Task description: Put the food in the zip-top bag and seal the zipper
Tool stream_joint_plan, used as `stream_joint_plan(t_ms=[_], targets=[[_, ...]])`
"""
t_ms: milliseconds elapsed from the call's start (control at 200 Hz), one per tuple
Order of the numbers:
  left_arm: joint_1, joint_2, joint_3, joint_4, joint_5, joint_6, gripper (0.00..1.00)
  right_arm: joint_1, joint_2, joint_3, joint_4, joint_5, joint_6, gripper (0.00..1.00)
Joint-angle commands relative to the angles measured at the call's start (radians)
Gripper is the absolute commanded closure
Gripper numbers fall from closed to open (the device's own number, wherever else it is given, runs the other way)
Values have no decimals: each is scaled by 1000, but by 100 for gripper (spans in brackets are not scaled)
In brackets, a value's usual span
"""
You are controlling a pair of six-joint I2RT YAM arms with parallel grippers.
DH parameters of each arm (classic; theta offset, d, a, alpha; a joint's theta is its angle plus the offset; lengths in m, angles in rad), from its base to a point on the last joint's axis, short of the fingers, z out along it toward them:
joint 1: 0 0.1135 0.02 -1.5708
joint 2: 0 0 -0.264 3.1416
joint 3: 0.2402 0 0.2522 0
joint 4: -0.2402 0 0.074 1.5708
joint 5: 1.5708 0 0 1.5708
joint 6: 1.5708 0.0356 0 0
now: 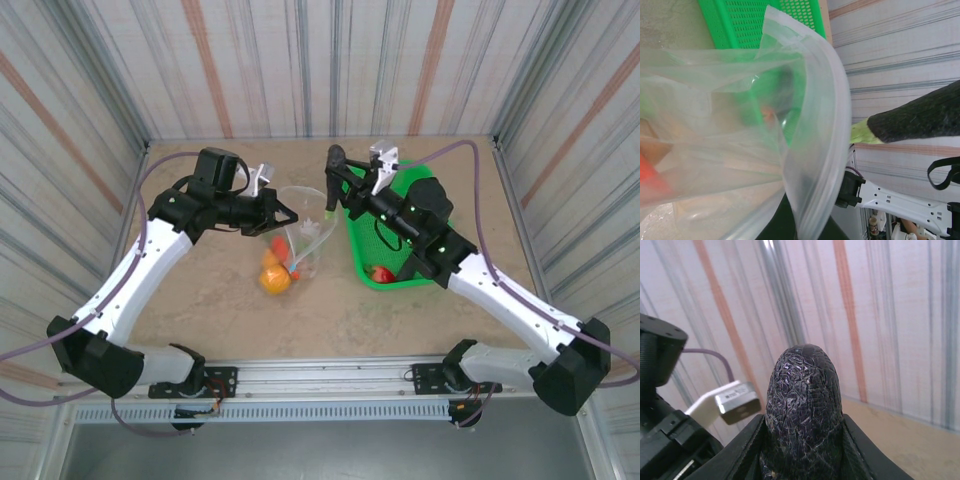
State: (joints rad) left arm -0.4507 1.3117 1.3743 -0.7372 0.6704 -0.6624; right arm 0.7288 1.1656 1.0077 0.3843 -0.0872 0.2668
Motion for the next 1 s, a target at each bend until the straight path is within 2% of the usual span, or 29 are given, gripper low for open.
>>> stream_joint_plan(t_ms=[0,250,526,586,661,706,801,997], targets=[[5,7,32,-20,36,-11,100,29,45,-13,241,-4,-44,81],[19,-8,15,9,47,-34,100,89,156,-54,368,72,-55,79],[45,-20,8,18,55,-36,100,154,164,-205,441,177,29,78],[50,-22,5,22,56,-36,100,165,173,-230,444,180,54,72],[58,-24,1,25,56,-36,100,176,185,-254,444,174,79,48],[61,-28,-8,36,55,-41,100,181,181,-258,433,177,86,40],[61,-29,-17,47,63,-51,100,183,155,-261,403,185,69,36],[61,-28,-21,41,69,-47,100,142,84,-248,320,181,48,37]])
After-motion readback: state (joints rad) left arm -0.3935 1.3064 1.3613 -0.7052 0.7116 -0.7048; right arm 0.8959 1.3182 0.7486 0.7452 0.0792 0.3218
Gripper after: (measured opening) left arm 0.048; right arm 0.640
